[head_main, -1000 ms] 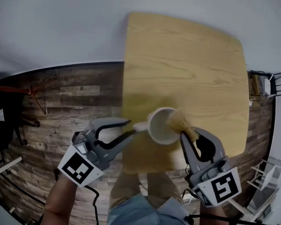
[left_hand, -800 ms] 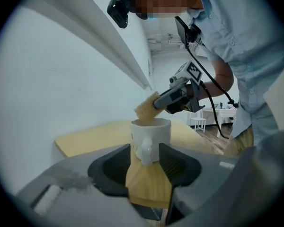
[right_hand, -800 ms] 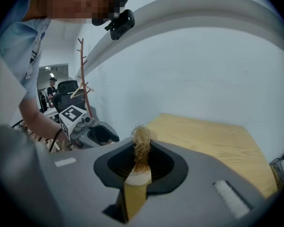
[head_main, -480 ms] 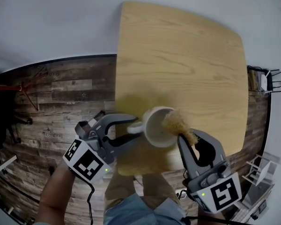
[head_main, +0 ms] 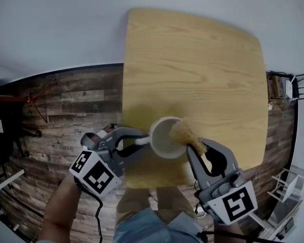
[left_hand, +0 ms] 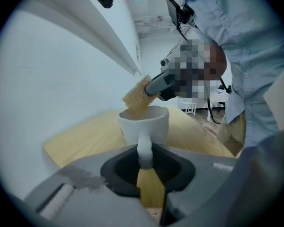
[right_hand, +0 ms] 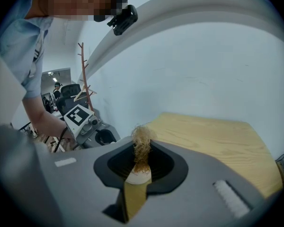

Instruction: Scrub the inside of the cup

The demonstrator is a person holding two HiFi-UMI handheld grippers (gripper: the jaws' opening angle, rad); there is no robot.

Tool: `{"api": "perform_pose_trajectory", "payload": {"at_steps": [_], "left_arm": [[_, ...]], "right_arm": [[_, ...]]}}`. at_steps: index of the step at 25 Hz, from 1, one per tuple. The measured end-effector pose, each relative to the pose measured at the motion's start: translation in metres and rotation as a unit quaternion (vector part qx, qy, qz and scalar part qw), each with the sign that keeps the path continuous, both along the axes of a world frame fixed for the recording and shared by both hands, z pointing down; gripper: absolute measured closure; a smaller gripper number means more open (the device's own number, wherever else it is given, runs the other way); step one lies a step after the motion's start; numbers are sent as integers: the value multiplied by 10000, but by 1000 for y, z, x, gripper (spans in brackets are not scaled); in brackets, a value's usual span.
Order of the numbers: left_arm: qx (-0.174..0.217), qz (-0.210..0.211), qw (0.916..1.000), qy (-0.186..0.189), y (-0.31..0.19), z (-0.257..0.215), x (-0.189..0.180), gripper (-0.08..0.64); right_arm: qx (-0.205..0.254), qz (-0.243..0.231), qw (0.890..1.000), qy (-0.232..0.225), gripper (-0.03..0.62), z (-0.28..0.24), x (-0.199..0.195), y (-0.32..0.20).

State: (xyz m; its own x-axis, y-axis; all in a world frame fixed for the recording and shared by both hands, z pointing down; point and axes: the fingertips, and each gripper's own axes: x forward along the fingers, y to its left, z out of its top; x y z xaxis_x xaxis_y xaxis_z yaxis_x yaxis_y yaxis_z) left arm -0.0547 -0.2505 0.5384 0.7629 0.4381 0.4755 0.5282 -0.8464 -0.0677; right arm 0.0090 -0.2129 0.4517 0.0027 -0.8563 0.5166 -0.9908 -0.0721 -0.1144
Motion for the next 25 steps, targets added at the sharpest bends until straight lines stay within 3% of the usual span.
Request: {"api": "perform_pose_trajectory", "payload": {"at_steps": [3,10,19,25], "left_arm": [[29,122,9991,-397,4,-6,0,487],[787,536,9910,-943,6,-16,10,489],[1540,899,9671,-1816,23,-31,27,489],[1820,1018,9522,-2230,31,-35,37,489]], "right_arm": [[-2,-57,9999,-137,529,-2,3,4],[14,-124,9994,-333,529,2,11,16],[240,-106,9977,-622,529,-5,29,40],[293,-566,9946,-814,529,-6,29,53]]}}
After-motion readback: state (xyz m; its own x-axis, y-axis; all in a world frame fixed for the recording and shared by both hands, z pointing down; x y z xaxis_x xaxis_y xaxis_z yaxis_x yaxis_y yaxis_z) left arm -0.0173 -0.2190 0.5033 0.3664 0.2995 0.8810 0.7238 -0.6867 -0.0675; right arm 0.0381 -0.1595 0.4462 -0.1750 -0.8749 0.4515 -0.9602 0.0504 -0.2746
